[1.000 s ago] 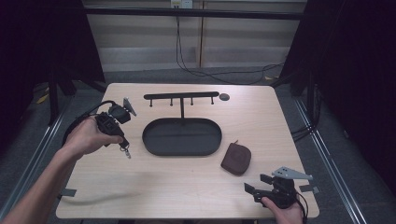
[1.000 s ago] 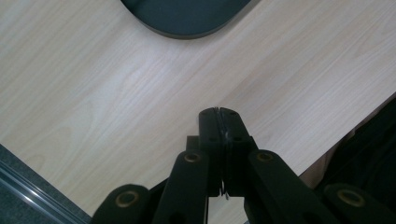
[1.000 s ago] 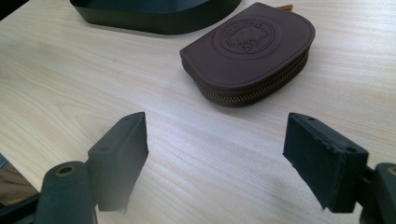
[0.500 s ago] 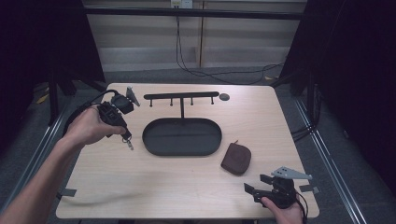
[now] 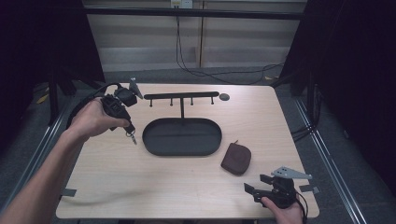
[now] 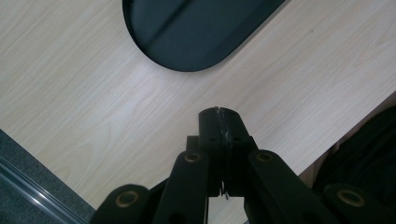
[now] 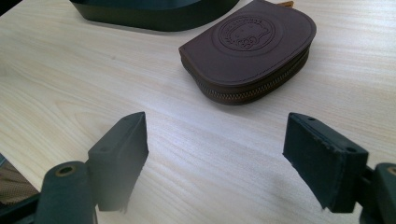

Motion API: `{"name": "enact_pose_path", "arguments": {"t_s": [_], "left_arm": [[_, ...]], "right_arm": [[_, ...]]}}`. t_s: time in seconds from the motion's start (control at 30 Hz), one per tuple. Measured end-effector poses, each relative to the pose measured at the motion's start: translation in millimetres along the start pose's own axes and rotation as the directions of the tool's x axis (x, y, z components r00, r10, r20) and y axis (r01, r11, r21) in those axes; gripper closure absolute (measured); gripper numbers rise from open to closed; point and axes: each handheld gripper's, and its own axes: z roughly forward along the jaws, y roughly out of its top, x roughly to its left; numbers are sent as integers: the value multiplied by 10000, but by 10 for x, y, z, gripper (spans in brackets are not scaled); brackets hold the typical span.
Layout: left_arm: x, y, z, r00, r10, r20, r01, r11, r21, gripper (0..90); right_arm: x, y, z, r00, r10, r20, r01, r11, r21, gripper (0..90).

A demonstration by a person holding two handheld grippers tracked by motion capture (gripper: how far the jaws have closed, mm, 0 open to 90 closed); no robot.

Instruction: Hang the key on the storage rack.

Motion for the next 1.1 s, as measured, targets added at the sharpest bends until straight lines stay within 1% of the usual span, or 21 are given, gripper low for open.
{"name": "enact_pose_path", "arguments": {"t_s": [0.07, 0.2, 0.3, 0.37, 0.43, 0.5, 0.63, 0.73, 0.77, 0.87, 0.9, 1.0, 1.1], "left_arm": [[-18, 16, 13, 10000, 62, -13, -62, 9999, 81, 891], [-47, 73, 2, 10000, 68, -10, -68, 9999, 84, 891], [-38, 128, -56, 10000, -15, -52, 14, 10000, -54, 892], [-39, 163, -86, 10000, -79, -61, 78, 9999, -135, 892], [-44, 194, -103, 9999, -100, -127, 98, 9998, -152, 891], [-38, 230, -113, 9999, -109, -109, 107, 9998, -182, 891], [-15, 324, -137, 9996, -293, -50, 292, 9993, -254, 892], [-4, 387, -157, 9994, -333, -134, 331, 9992, -204, 891], [-8, 415, -163, 9992, -315, -226, 313, 9995, -90, 891], [-6, 469, -189, 9990, -324, -306, 321, 9994, -94, 892], [-7, 484, -195, 9986, -409, -326, 404, 9991, -162, 892], [7, 532, -224, 9984, -481, -299, 474, 9986, -238, 892], [17, 583, -230, 9982, -498, -337, 492, 9986, -179, 891]], "right_arm": [[1, 0, 1, 10000, -4, -8, 4, 10000, 8, 217], [1, 3, 8, 10000, 20, -34, -20, 10000, 57, 217], [4, 2, 8, 10000, -34, -37, 34, 10000, 37, 217], [-1, 2, 5, 10000, 16, -38, -16, 10000, 22, 217], [-4, 1, 5, 10000, 8, -49, -8, 10000, 35, 217], [-1, 1, 7, 10000, 22, -56, -21, 10000, 57, 217], [-4, 1, 5, 10000, 17, -79, -17, 10000, 57, 217], [-6, 0, 5, 10000, 7, -86, -6, 10000, 36, 217], [-7, 0, 3, 10000, 7, -86, -7, 10000, 29, 217], [-11, 0, 5, 10000, 21, -92, -21, 10000, 31, 217], [-10, 0, 6, 10000, 24, -96, -24, 10000, 49, 217], [-3, -1, 1, 9999, -1, -118, 1, 10000, 42, 217], [-3, -2, -1, 9999, 14, -122, -13, 10000, 40, 217]]}}
